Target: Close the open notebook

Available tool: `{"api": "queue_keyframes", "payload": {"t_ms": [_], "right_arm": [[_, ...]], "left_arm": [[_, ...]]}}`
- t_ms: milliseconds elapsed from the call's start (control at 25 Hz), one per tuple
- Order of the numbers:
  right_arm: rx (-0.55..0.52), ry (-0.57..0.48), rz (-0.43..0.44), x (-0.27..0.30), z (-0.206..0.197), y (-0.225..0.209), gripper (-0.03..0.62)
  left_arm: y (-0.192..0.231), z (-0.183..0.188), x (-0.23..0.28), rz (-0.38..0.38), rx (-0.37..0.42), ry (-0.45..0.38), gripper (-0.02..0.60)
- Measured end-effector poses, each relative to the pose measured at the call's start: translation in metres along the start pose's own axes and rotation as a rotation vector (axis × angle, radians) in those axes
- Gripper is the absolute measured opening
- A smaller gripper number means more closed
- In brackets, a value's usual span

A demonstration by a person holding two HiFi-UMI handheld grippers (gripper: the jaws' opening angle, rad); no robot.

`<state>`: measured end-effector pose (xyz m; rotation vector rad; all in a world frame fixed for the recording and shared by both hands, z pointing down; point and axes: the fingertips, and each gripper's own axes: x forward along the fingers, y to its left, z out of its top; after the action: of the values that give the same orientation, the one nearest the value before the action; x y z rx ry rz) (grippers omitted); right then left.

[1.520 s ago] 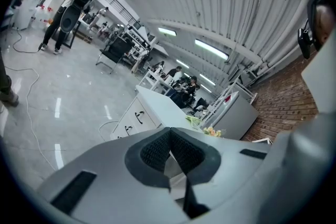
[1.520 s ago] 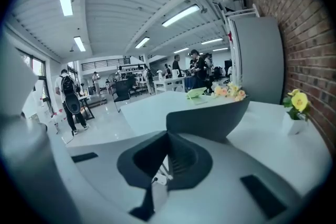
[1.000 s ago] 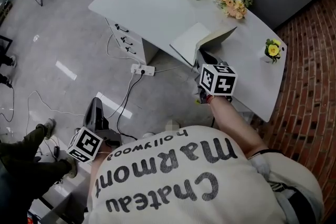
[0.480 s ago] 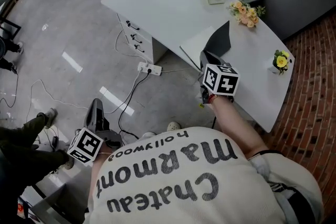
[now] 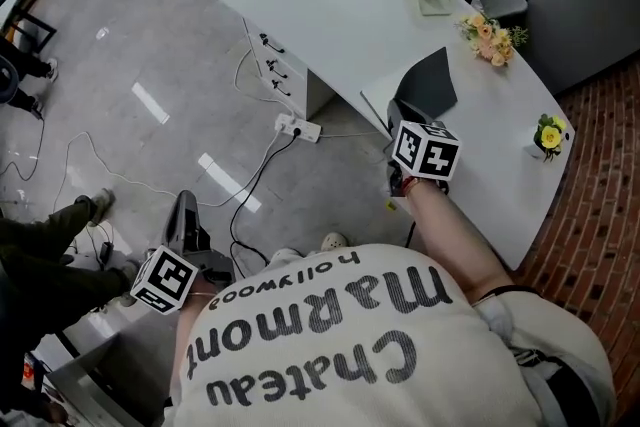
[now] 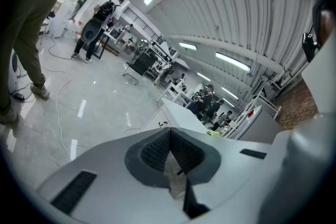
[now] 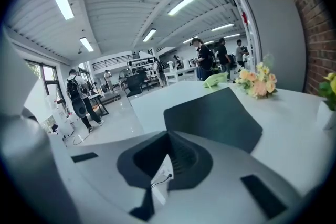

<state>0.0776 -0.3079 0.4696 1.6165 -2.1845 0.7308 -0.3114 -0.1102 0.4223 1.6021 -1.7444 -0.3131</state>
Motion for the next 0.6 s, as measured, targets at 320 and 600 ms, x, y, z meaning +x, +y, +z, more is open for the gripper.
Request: {"api": "queue_keyframes", "payload": {"t_ms": [320, 600], "right_arm": [[-0.012, 0.083, 0.024, 0.034, -0.017, 0.001, 0.002], [0.011, 0.143, 0.032, 0.059, -0.031, 0.006, 0.002]], "left_arm": [[0.026, -0.003, -0.017, 0.084, -0.035, -0.011, 0.002], [0.043, -0.002, -0.027, 0.129, -0.070, -0.029, 0.002]]}}
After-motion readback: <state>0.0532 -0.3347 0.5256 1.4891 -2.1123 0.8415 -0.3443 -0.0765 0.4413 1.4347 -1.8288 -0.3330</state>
